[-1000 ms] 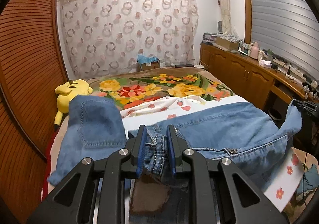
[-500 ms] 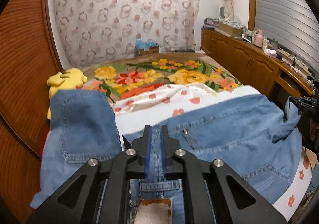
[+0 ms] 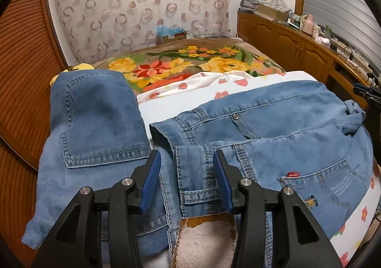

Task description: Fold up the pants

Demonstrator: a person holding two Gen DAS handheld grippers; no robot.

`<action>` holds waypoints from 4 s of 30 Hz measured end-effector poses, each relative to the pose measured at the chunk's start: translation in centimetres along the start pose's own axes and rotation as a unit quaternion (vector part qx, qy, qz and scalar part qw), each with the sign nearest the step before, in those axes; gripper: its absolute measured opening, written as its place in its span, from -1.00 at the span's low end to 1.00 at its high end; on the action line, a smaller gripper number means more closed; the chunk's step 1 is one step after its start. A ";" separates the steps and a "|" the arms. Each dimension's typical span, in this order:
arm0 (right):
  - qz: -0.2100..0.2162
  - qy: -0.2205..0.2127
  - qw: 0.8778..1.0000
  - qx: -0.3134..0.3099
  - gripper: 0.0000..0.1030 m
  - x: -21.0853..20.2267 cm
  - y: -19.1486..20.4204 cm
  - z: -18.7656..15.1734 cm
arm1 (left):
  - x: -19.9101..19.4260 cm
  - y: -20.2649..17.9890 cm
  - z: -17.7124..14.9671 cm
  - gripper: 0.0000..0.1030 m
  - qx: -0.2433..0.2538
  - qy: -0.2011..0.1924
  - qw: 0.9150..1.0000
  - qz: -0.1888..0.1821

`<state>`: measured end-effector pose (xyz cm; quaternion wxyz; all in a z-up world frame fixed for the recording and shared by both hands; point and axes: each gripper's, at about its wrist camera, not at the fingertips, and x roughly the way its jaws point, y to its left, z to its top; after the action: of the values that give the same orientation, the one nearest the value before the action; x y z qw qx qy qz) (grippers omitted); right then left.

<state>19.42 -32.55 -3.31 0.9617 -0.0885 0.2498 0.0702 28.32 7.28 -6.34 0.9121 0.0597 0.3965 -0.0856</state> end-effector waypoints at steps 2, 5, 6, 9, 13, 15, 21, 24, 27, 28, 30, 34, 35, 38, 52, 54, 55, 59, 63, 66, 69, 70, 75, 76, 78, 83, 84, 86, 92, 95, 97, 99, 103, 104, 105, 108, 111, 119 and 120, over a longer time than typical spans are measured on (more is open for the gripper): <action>0.014 -0.002 1.000 -0.009 -0.30 -0.2 0.5 0.1 | 0.1 0.2 -0.1 -0.09 0.001 0.004 1.000 -0.005; 0.028 -0.007 0.999 -0.018 -0.29 -0.5 1.0 0.4 | 0.3 0.1 -0.2 -0.10 0.008 0.010 1.000 -0.009; 0.036 -0.009 0.999 -0.019 -0.28 -0.6 1.2 0.5 | 0.3 0.0 -0.2 -0.13 0.011 0.011 1.000 -0.010; 0.060 -0.009 0.998 -0.019 -0.21 -0.3 0.6 0.6 | 0.7 -0.3 -0.2 -0.25 0.017 0.017 1.000 -0.010; 0.106 0.007 0.994 -0.022 -0.19 1.0 -0.1 0.4 | 1.4 -0.1 0.0 -0.30 0.014 0.027 1.000 -0.004; 0.127 0.018 0.991 -0.026 -0.19 1.7 -0.1 0.5 | 1.9 0.1 0.1 -0.30 0.009 0.032 0.999 -0.005; 0.166 0.058 0.983 -0.054 -0.18 4.3 0.0 0.0 | 2.5 -0.1 -0.2 -0.45 0.013 0.042 0.999 -0.015; 0.165 0.073 0.982 -0.063 -0.18 5.4 -0.2 -0.1 | 2.4 -0.1 -0.3 -0.72 0.014 0.041 0.999 -0.011; 0.167 0.086 0.980 -0.066 -0.18 6.2 -0.5 -0.2 | 2.0 0.1 -0.3 -0.87 0.011 0.036 0.999 -0.010; 0.167 0.092 0.979 -0.068 -0.18 6.6 -0.8 -0.3 | 1.9 0.1 -0.3 -0.90 0.011 0.034 0.999 -0.013; 0.164 0.102 0.978 -0.076 -0.18 6.9 -0.5 -0.2 | 1.4 0.1 -0.4 -0.92 0.012 0.027 0.999 -0.014; 0.160 0.106 0.978 -0.084 -0.19 7.6 0.1 -0.2 | -0.2 -0.2 -0.4 -0.94 0.016 0.008 1.000 -0.017; 0.159 0.105 0.978 -0.086 -0.28 7.8 0.2 0.1 | -0.6 -0.3 -0.4 -0.94 0.016 0.003 1.000 -0.017; 0.148 0.094 0.980 -0.094 -0.78 7.2 0.8 0.4 | -1.9 -0.5 -0.4 -0.94 0.019 -0.012 1.000 -0.018; 0.097 -0.026 0.991 -0.086 -0.94 4.2 0.6 5.3 | -7.1 0.3 3.1 -0.94 0.007 -0.098 0.995 0.006; 0.088 -0.036 0.991 -0.090 -0.94 4.3 1.0 5.3 | -6.7 0.6 3.9 -0.95 0.003 -0.101 0.995 0.011; 0.086 -0.037 0.991 -0.092 -0.94 4.7 1.2 5.8 | -6.6 0.8 4.2 -0.95 0.001 -0.103 0.995 0.014; 0.076 -0.045 0.991 -0.099 -0.94 6.5 2.2 6.2 | -5.6 1.6 5.4 -0.95 -0.009 -0.107 0.994 0.027; 0.064 -0.041 0.992 -0.104 -0.94 9.2 3.3 6.6 | -3.7 2.3 6.1 -0.95 -0.017 -0.100 0.994 0.036; 0.059 -0.023 0.992 -0.105 -0.94 11.0 3.7 6.5 | -2.1 2.4 6.3 -0.95 -0.016 -0.087 0.995 0.038; 0.058 -0.003 0.993 -0.105 -0.94 13.4 4.2 6.5 | -0.6 2.3 6.2 -0.95 -0.014 -0.075 0.996 0.037; 0.059 0.004 0.993 -0.104 -0.94 14.2 4.4 6.4 | -0.1 2.2 6.2 -0.95 -0.014 -0.072 0.997 0.037; 0.064 0.025 0.992 -0.103 -0.94 16.9 5.4 6.7 | 0.9 2.0 6.0 -0.94 -0.009 -0.060 0.998 0.034; 0.064 0.028 0.992 -0.104 -0.94 17.3 5.6 6.8 | 0.9 1.8 6.0 -0.95 -0.006 -0.058 0.998 0.035; 0.066 0.035 0.992 -0.103 -0.94 17.8 5.6 7.4 | 0.8 1.4 5.9 -0.94 -0.001 -0.055 0.998 0.034; 0.074 0.039 0.992 -0.092 -0.94 17.0 3.8 8.3 | -0.2 0.9 5.9 -0.94 0.006 -0.061 0.997 0.039; 0.077 0.039 0.992 -0.089 -0.94 16.6 3.5 8.3 | -0.4 0.9 5.8 -0.93 0.007 -0.061 0.997 0.037; 0.076 0.038 0.993 -0.085 -0.94 16.2 3.2 8.1 | -1.0 0.7 5.7 -0.75 0.009 -0.064 0.997 0.034; 0.077 0.034 0.993 -0.079 -0.94 15.6 3.2 7.8 | -2.2 0.1 5.1 -0.19 0.013 -0.072 0.997 0.024; 0.080 0.032 0.994 -0.075 -0.94 15.2 3.0 7.6 | -2.8 -0.6 4.8 -0.09 0.017 -0.074 0.997 0.021; 0.082 0.029 0.994 -0.069 -0.94 14.6 2.9 7.4 | -3.0 -0.9 4.7 0.24 0.017 -0.075 0.997 0.014; 0.086 0.026 0.994 -0.062 -0.94 14.0 2.8 7.3 | -3.5 -1.4 4.3 0.41 0.013 -0.082 0.997 0.002; 0.086 0.018 0.995 -0.056 -0.87 12.6 2.7 6.8 | -3.7 -2.3 3.6 0.53 0.019 -0.079 0.997 -0.007; 0.088 0.015 0.995 -0.054 -0.87 12.1 2.6 6.7 | -3.8 -2.6 3.4 0.53 0.020 -0.076 0.997 -0.010; 0.089 0.012 0.995 -0.053 -0.86 11.5 2.6 6.6 | -3.8 -2.7 3.2 0.53 0.019 -0.075 0.997 -0.012; 0.089 0.002 0.995 -0.051 -0.70 9.9 2.6 6.1 | -3.9 -3.3 2.7 0.53 0.021 -0.070 0.997 -0.021; 0.091 -0.005 0.995 -0.045 -0.55 8.2 2.7 5.2 | -4.2 -4.3 1.7 0.53 0.026 -0.068 0.997 -0.032; 0.110 -0.009 0.993 -0.039 -0.46 3.7 3.4 1.7 | -6.0 -6.1 -1.2 0.53 0.034 -0.059 0.997 -0.044; 0.113 -0.008 0.993 -0.036 -0.46 3.2 3.3 1.3 | -6.3 -6.1 -1.7 0.53 0.033 -0.058 0.997 -0.044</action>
<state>22.20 -28.73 -4.18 0.9457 -0.0940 0.2475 0.1885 21.66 2.25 -3.16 0.9265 0.0667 0.3419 -0.1421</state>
